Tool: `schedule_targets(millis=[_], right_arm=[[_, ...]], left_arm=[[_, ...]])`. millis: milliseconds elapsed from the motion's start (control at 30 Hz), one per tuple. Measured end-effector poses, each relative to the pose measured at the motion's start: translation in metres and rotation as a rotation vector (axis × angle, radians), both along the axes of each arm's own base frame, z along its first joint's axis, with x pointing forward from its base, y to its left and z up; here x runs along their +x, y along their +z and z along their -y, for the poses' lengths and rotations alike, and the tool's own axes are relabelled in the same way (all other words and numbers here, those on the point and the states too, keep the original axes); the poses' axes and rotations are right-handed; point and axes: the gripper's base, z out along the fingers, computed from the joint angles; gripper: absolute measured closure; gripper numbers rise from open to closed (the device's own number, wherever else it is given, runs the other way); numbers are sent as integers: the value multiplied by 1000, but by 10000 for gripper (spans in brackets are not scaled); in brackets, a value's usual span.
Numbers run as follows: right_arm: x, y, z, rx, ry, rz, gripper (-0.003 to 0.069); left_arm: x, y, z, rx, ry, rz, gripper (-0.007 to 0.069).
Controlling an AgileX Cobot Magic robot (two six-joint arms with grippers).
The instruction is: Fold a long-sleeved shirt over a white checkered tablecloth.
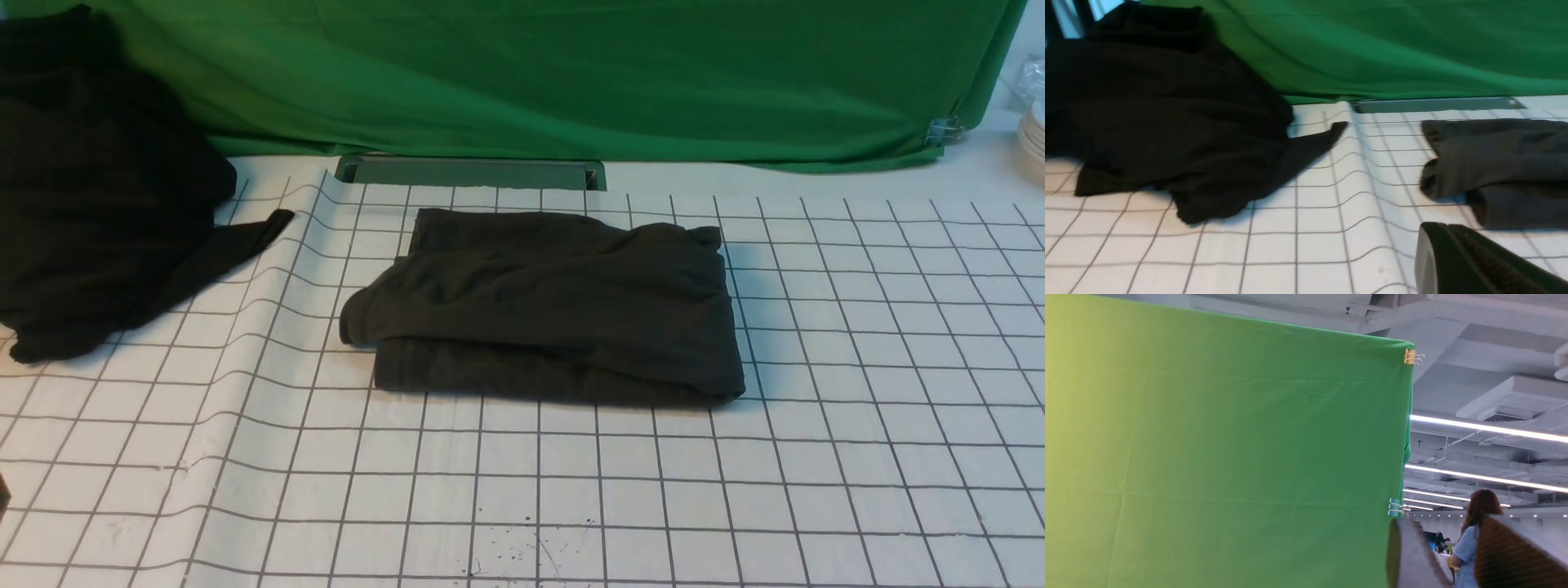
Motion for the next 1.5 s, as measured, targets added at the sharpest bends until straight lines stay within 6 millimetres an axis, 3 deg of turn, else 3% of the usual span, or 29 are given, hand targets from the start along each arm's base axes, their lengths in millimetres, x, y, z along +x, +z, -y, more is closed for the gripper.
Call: schedule_targets(millis=[233,1167,1300,1400,1500], right_arm=[[0,0,0,0,0,0,419],[-1,-1,0,-10,-6,-4,417],[1,-15,-3,-70,-31,-162,417],[10,-40,-5,-98,-45,-361,417],[22,-92,-5,-108,-51,-591,417]], left_arm=[[0,-24,0,8,7,-86,623],[0,-22,-1,14,9,-63,622],[0,-22,-1,14,9,-63,622],[0,-22,-1,14,9,-63,622],[0,-22,-1,14,9,-63,622]])
